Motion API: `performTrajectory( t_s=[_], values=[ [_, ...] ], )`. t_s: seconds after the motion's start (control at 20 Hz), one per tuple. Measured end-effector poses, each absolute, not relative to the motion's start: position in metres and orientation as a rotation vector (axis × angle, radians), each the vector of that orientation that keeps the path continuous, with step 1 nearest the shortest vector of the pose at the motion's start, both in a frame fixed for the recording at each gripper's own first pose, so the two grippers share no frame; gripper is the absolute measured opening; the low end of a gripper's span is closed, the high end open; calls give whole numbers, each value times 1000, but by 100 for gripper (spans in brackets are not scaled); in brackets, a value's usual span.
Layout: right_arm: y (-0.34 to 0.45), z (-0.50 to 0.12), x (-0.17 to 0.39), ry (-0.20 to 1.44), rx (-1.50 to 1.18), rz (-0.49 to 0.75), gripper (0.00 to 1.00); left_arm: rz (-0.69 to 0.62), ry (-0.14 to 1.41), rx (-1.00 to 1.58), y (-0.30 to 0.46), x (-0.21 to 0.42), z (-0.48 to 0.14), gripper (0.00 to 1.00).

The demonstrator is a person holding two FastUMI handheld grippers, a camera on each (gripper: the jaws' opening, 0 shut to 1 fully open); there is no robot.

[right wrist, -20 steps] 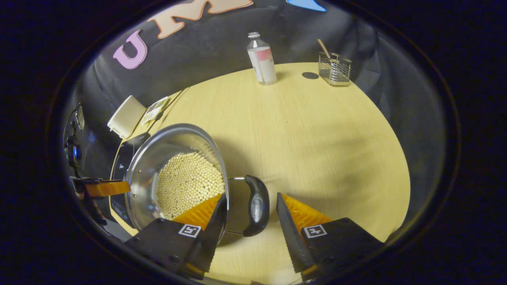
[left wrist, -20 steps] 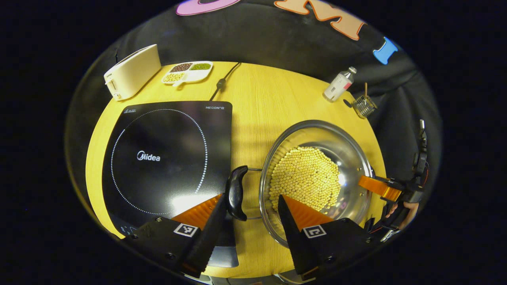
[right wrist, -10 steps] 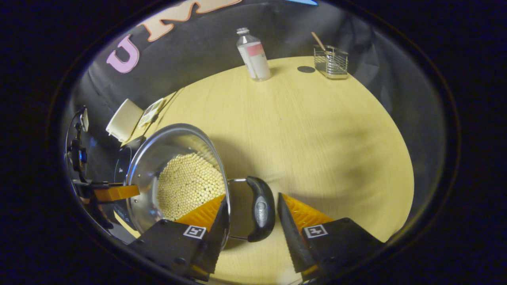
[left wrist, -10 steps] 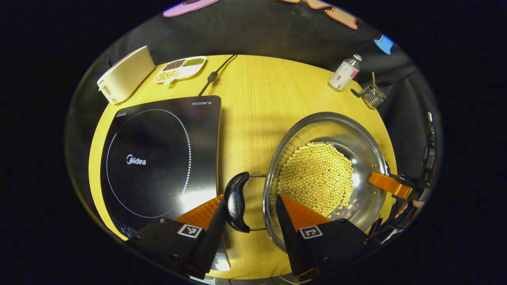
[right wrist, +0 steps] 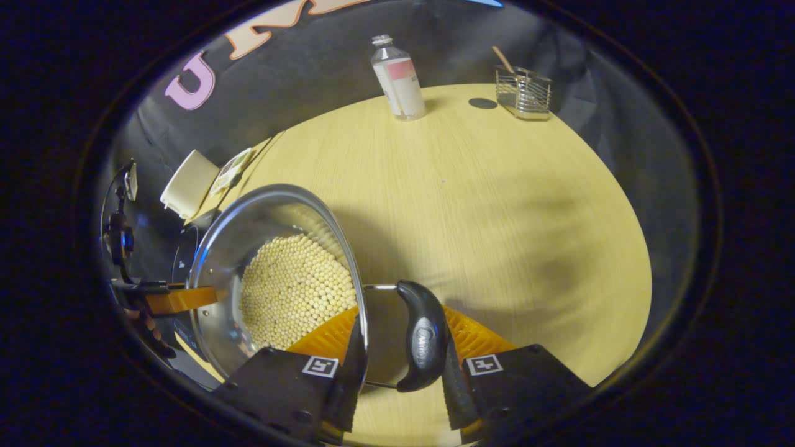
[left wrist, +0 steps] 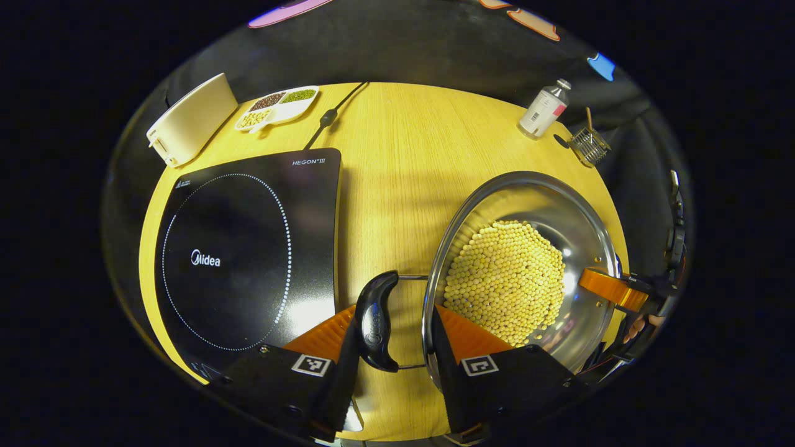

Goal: First push the handle of the pot to place it horizontally, then grasp the pot with both hands and set it on the induction cooktop.

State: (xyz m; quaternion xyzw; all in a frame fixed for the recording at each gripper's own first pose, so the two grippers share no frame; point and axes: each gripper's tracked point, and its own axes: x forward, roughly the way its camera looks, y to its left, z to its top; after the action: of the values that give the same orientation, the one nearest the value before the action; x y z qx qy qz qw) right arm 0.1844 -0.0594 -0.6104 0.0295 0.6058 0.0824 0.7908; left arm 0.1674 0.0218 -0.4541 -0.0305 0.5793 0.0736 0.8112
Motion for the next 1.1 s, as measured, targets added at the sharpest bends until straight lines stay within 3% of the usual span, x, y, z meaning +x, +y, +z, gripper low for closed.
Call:
performTrajectory(
  t_s=[0.5, 0.55, 0.6, 0.7, 1.1],
  values=[
    [-56, -586, 184, 1309, 120, 181, 48, 159, 1204, -91, 16, 163, -428, 54],
    [-55, -585, 184, 1308, 123, 187, 55, 161, 1197, -89, 18, 162, -422, 57],
    [-54, -583, 185, 1302, 125, 195, 48, 165, 1194, -91, 20, 161, -416, 54],
    [-51, -571, 187, 1290, 129, 218, 48, 176, 1178, -97, 27, 160, -405, 55],
    [21, -554, 177, 1285, 154, 280, 48, 213, 1141, -96, 82, 141, -366, 56]
  ],
)
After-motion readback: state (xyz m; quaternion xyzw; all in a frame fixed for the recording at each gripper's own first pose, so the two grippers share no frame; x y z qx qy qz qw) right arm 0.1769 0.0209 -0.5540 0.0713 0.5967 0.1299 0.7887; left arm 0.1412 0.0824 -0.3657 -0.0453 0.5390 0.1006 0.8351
